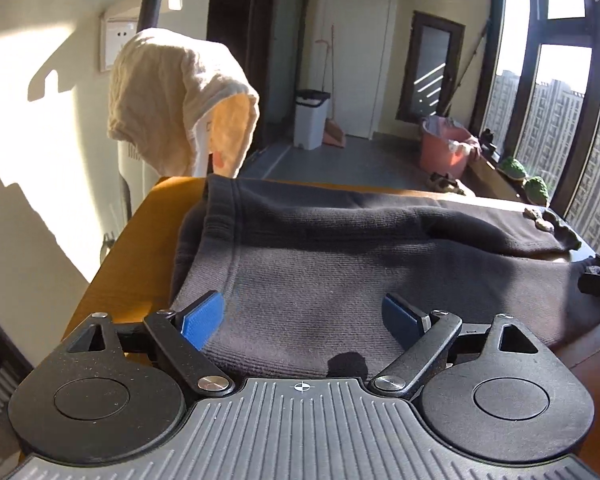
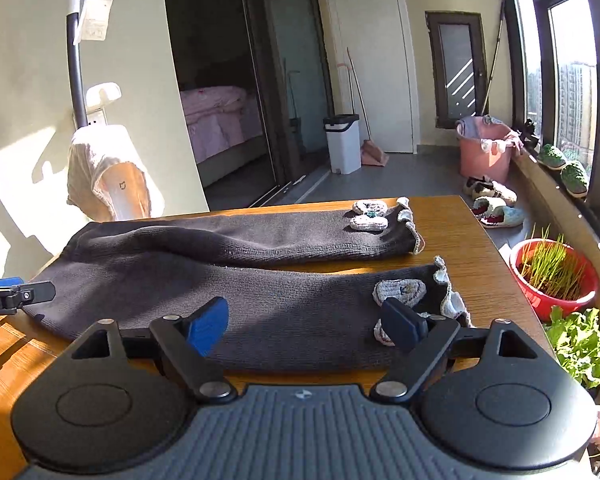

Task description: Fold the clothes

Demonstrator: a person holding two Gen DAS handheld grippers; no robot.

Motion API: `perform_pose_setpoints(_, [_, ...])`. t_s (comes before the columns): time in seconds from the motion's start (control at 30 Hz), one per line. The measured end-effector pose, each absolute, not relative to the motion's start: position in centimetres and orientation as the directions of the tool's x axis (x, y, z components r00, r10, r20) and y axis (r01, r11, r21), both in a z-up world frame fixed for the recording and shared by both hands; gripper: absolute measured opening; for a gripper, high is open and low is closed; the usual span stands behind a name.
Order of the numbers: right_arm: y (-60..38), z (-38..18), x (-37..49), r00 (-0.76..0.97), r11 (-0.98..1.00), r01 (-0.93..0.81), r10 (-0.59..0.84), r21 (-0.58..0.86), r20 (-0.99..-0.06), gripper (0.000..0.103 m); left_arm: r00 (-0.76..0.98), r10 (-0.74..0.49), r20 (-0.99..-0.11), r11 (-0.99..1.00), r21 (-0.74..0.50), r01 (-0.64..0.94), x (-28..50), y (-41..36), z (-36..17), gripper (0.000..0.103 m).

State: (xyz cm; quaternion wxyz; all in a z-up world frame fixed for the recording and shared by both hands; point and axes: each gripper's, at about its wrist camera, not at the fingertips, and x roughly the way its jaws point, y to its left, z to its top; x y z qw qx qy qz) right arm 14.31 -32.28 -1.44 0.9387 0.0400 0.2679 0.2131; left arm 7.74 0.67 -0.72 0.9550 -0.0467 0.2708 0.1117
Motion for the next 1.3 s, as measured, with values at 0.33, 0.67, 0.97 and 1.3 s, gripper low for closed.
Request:
perform_pose_setpoints(0.33, [-31.2,-2.3,7.7,0.719,0.927,-0.283,0.376,0.247,-0.584,0.103,0.763,0.118,-0.635,0.972,-0.083,-0.219,2.0,-5.0,-0.9,0.103])
perform_pose_setpoints(0.67, [-28.3,-2.5,7.6,0.725,0.979,-0.183,0.198,0.092,-0.66,0.103,0.708,0.177,-0.683,0.974,0.017,-0.226,2.7,-6.3,-1.6,0.103])
perform_pose_setpoints(0.97, [-27.5,-2.6,7.6,0.721,0.978,-0.208,0.165,0.017,-0.674,0.103,0.712,0.18,-0.679,0.973,0.016,-0.231,2.6,-6.4,-1.6,0.103])
perform_pose_setpoints(1.3, [-27.3,-2.6,7.6,0.72,0.978,-0.209,0.166,0.018,-0.674,0.103,0.715,0.182,-0.675,0.972,0.014,-0.234,2.5,-6.5,-1.5,0.103])
